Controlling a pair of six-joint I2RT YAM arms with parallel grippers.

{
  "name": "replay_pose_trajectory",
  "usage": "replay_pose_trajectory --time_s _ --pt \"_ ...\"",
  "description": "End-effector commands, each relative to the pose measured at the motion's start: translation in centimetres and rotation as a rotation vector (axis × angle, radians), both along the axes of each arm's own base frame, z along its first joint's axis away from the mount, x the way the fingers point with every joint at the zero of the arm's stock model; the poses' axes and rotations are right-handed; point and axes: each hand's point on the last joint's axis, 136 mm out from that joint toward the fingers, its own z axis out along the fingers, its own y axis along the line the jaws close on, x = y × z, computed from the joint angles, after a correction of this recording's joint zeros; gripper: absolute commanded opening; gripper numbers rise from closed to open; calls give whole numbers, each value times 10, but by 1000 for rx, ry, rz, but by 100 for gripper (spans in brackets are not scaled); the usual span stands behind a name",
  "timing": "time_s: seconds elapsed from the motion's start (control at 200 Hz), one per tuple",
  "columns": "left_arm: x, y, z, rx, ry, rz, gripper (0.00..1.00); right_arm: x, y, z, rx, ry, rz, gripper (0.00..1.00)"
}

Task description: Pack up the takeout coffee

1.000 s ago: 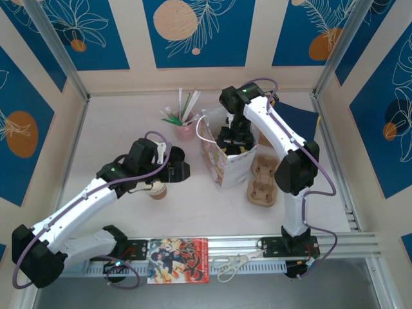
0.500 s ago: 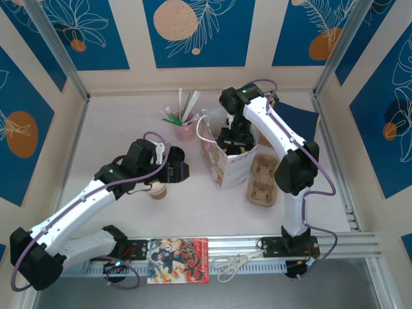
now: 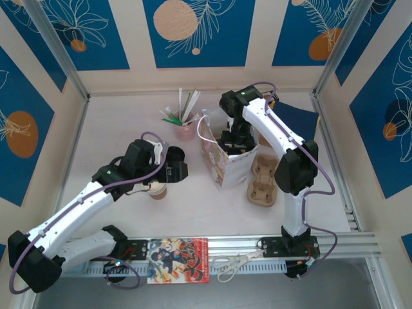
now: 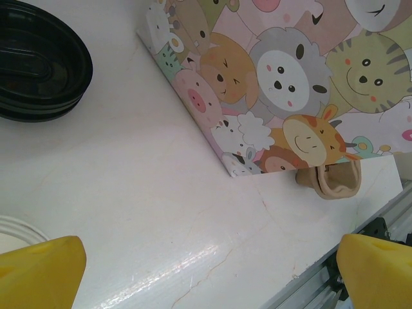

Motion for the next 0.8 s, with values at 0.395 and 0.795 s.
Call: replay_pose_trajectory --time_s 0.395,0.795 --pt "4 8 -1 19 -10 38 100 -9 -11 10 -9 24 -22 64" --pt "6 6 -1 20 -8 33 100 -9 -11 11 -7 23 -24 64"
